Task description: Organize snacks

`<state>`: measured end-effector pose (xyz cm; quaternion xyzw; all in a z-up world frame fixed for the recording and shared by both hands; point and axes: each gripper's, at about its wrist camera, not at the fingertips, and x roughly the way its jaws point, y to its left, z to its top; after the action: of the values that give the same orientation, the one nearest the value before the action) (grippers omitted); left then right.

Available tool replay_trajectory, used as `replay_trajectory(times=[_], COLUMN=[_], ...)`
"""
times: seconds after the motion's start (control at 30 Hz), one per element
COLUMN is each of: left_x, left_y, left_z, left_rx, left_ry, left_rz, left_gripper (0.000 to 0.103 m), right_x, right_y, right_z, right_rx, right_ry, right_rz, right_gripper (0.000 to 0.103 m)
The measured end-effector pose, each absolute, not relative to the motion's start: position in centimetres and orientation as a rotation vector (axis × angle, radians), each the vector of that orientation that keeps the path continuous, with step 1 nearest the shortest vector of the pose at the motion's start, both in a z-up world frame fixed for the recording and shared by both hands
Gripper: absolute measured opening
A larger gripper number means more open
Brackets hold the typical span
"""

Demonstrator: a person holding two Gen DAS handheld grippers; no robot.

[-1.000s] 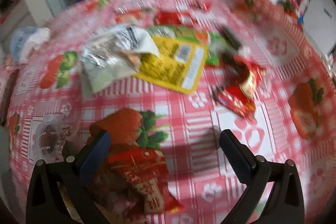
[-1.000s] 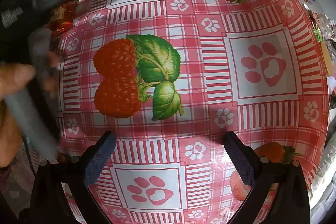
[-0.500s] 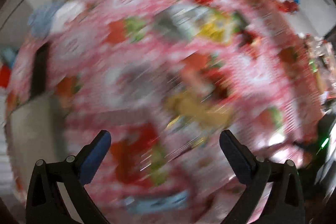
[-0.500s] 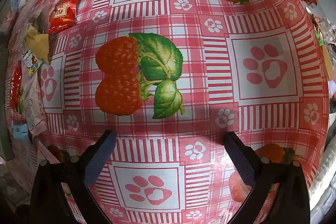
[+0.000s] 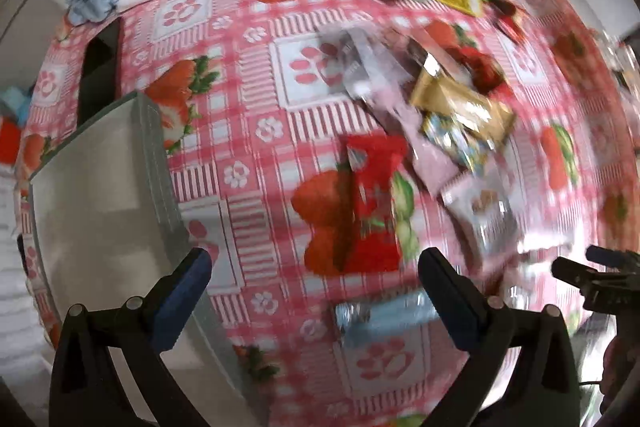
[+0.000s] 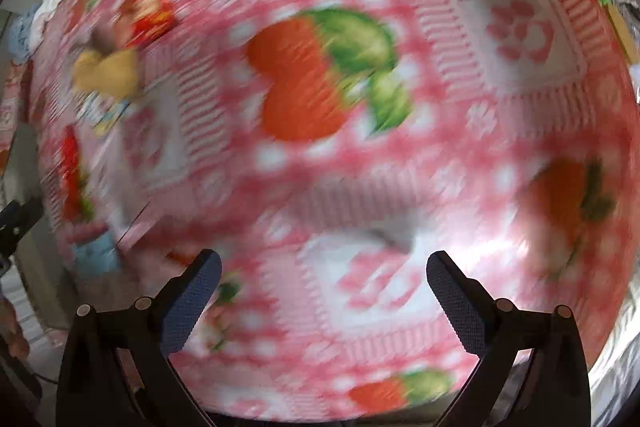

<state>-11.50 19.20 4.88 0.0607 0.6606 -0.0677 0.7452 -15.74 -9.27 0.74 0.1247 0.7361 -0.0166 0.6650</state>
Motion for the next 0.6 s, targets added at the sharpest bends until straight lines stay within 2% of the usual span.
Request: replay_trajectory(times=[0.17,0.33,0.6], left_x=[-13.8,-15.8,-16.1], left_y=[19.9,21.1,21.1], left_z=[6.2,8.1,11.7], left_rx=[0.179,0.104,0.038], left_ry=[1.487,1.524,1.475], left_rz=[-0.229,-0.263,-0.248], left_gripper=[0.103,0.103,0.103], right_x=[-17.9,-18.6,-18.0], right_y=[-5.9,-4.0,-1.5], right_z=[1.5,4.0,8.3], right_rx=[0.342,0.325,0.259], right_ry=[1.693,1.693,1.679], right_rz=[-0.024,-0.022,0.032], right_gripper=[0.103,0.103,0.103])
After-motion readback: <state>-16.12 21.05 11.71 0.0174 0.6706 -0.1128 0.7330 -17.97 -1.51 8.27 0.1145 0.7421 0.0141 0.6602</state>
